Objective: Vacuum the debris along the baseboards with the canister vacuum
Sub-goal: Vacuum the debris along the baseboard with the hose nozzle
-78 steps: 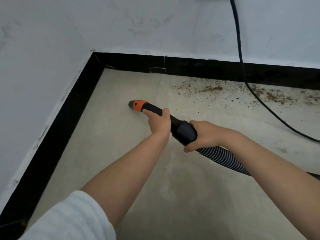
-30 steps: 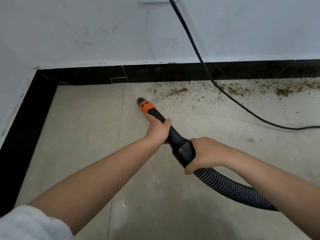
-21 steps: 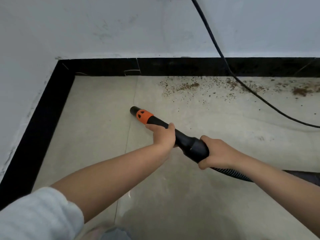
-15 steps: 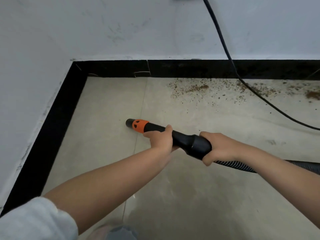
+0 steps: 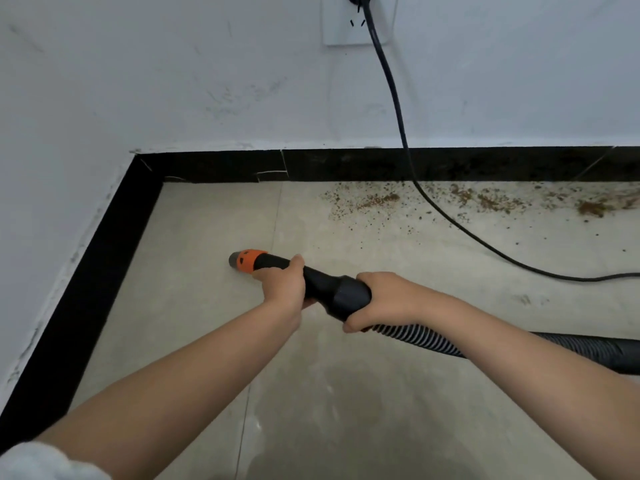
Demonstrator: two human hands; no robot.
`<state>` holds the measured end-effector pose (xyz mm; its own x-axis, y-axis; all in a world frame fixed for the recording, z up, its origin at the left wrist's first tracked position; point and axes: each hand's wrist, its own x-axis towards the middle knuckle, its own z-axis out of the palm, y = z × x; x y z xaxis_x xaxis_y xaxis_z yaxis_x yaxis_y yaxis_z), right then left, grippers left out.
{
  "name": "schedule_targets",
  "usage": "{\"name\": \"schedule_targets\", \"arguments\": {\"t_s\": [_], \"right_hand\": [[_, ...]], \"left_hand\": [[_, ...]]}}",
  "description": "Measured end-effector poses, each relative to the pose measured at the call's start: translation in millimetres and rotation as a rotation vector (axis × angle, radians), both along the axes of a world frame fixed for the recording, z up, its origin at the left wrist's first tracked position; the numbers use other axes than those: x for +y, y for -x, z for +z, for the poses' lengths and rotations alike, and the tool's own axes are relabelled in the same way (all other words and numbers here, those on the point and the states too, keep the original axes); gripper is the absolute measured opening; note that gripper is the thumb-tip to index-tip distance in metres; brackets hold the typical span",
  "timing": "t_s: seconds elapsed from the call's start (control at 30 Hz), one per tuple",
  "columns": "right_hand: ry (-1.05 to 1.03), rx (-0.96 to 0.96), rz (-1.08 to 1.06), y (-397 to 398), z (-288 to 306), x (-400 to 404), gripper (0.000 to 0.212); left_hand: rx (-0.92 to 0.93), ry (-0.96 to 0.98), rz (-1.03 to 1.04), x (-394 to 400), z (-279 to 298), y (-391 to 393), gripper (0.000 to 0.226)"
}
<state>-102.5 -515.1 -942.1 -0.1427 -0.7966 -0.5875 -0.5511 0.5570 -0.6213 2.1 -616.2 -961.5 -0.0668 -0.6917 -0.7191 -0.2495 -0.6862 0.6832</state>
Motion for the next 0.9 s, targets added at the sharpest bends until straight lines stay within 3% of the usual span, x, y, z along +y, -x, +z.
{"name": "schedule_targets", "arguments": {"t_s": [0.17,0.33,0.57,0.9], "right_hand": [[-0.028,0.09,0.041,31.5,25.2,24.9,0.035],[-0.094,0.126,0.044,53.9,27.8,79.6,0.037],[-0.075,0.132,-0.085,47.1,17.4,107.6,0.033],[0.002,0.136,-0.245,23.9,7.9,81.3,0.041]], "left_hand": [[0.052,-0.108,-0.108,21.4,18.1,26.9,0.053],[0.093,-0.197,-0.112,72.4,10.6,48.1,0.068],[0.01,-0.028,-0.267,88.8,-7.0,70.7,0.083],[0.016,0.054,-0.443,46.7,-5.5,70.9,0.067]]}}
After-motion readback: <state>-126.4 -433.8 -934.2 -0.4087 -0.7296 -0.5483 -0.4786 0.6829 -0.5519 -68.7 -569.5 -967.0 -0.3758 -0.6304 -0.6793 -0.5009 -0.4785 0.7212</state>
